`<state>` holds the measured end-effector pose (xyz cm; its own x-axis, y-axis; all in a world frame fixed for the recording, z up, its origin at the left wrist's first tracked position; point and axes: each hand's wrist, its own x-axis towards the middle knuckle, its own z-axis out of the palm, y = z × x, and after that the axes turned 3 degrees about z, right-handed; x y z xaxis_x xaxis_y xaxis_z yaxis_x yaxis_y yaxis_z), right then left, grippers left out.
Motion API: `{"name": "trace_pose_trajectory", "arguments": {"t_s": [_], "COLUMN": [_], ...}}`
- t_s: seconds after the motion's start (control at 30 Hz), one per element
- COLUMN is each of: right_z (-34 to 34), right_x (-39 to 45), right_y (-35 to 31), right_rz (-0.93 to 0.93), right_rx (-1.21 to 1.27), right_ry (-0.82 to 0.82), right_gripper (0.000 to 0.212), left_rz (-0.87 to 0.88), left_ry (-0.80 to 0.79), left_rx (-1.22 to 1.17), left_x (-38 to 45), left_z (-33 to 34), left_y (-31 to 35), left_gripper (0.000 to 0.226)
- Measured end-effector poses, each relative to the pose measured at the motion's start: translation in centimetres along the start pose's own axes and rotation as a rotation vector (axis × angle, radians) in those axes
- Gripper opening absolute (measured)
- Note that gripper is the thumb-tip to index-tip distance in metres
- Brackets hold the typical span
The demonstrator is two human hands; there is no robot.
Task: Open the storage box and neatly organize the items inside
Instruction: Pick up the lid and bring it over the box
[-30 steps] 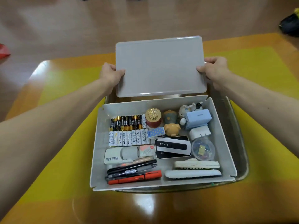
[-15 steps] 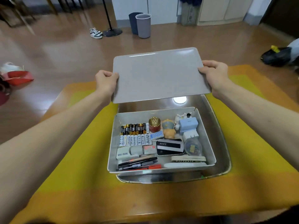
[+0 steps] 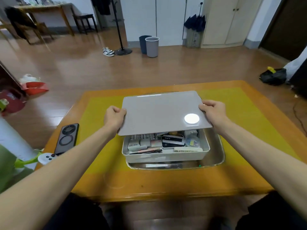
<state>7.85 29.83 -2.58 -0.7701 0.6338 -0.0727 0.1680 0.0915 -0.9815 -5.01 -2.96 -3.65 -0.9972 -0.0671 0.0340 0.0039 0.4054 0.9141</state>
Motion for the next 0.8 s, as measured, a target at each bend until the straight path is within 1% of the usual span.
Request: {"name": "trace_pose_trajectory", "arguments": {"t_s": [0.13,0.27,0.37,0.43,0.57,0.67,0.77,0.8], "right_z": [-0.3,-0.3,-0.3,-0.1,0.3,0.7,0.7,0.6], "right_x": [-2.4,-3.5,-3.8,-3.9,-3.9,-3.9,-3.9,-3.9], "right_y": [2.3,3.8,4.7,5.3,6.3,6.6,6.7,6.7], "right_rz": [0.004,0.012,0.004,0.003,0.013,0.016,0.024,0.032], "right_rx": [-0.031,-0.074,-0.101,-0.12,-0.118,-0.11,-0.081,-0.063], "right_ry": [0.011,0.016,0.013,0.022,0.053,0.091,0.111,0.111], "right_gripper": [0.026,0.028,0.034,0.035,0.03,0.02,0.02,0.025], "left_rz": [0.005,0.031,0.049,0.048,0.03,0.036,0.035,0.035], "left_ry": [-0.023,-0.03,-0.029,-0.031,-0.032,-0.032,-0.017,-0.01], "left_rx": [0.132,0.201,0.237,0.265,0.266,0.246,0.226,0.221], "left_x": [-2.4,-3.6,-4.0,-4.3,-4.6,-4.6,-4.6,-4.6], "left_z": [0.0,-0.1,-0.2,-0.2,-0.2,-0.1,0.0,0.1], "left_y": [-2.1,-3.4,-4.0,-4.4,-5.2,-5.4,-5.4,-5.3], "left_gripper": [0.021,0.023,0.025,0.022,0.015,0.015,0.014,0.013]}}
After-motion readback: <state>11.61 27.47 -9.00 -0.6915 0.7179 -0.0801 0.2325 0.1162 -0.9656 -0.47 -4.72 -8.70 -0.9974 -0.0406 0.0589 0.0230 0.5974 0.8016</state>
